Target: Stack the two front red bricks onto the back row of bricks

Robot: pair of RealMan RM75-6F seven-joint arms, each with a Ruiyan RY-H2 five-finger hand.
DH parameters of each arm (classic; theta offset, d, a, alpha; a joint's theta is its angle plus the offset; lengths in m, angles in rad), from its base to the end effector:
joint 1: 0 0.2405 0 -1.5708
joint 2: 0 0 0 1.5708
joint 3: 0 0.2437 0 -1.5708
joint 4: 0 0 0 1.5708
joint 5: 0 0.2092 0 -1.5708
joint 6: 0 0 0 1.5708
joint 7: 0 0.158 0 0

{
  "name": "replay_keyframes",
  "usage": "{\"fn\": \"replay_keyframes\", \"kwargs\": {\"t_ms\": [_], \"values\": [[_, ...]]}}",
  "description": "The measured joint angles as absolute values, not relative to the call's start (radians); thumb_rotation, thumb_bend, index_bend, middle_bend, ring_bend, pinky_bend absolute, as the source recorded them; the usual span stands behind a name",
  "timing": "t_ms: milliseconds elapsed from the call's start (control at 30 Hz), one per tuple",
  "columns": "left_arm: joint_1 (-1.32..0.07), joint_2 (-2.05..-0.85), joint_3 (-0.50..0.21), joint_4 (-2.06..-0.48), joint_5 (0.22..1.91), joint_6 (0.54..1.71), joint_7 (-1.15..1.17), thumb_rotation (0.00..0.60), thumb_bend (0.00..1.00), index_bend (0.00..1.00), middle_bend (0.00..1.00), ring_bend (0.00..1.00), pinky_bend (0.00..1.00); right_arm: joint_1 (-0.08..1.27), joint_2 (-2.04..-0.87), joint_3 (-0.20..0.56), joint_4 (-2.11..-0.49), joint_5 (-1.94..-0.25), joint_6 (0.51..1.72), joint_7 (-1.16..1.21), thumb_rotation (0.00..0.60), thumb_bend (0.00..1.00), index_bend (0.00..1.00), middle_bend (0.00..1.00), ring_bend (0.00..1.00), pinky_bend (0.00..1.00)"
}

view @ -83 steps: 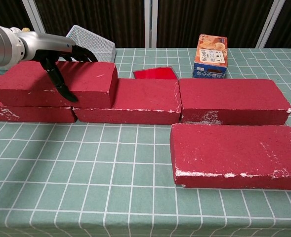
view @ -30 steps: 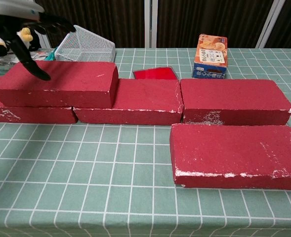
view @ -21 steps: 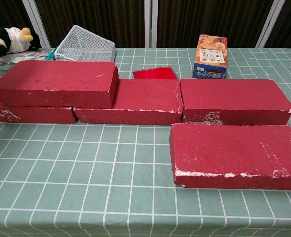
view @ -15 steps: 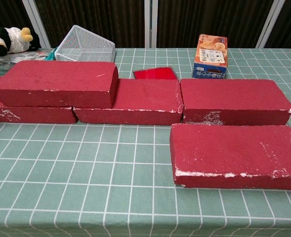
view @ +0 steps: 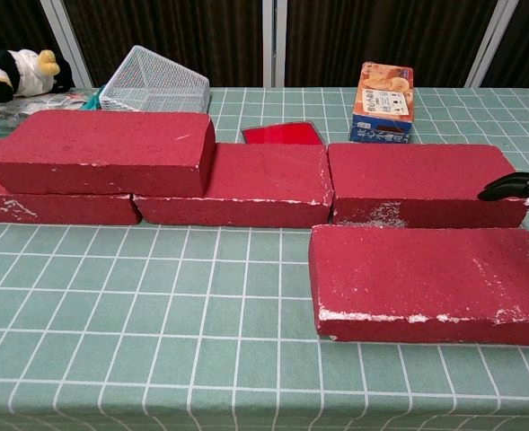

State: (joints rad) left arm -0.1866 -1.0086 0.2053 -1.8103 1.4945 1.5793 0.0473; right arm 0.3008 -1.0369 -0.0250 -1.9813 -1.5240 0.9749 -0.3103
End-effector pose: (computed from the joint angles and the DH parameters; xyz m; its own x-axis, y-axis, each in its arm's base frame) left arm -0.2723 0.1659 0.1536 0.3818 0.1267 0.9155 0.9242 -0.0588 -0.3773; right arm -0.2061 -0.1934 0.0669 0.5198 -0.4343 0.7356 -0.8446 -0.3906 0.3662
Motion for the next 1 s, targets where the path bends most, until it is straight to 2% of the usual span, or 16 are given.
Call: {"fn": "replay_keyframes", "kwargs": {"t_ms": [600, 1000], "values": [[-0.139, -1.013, 0.158, -1.762, 1.53, 1.516, -0.018, 0.6, 0.04, 0.04, 0.0, 0.0, 0.0, 0.405, -1.226, 0.011, -1.917, -1.284, 0.894, -0.4, 0.6, 0.0, 0.0, 0.0, 0.0, 0.0], [-0.117, -1.002, 0.129, -1.747, 1.533, 1.497, -0.085, 0.6, 0.04, 0.03, 0.0, 0.0, 0.0, 0.444, -1.269, 0.008, -1.879, -1.234, 0.89, -0.386, 0.6, 0.0, 0.0, 0.0, 0.0, 0.0]]}}
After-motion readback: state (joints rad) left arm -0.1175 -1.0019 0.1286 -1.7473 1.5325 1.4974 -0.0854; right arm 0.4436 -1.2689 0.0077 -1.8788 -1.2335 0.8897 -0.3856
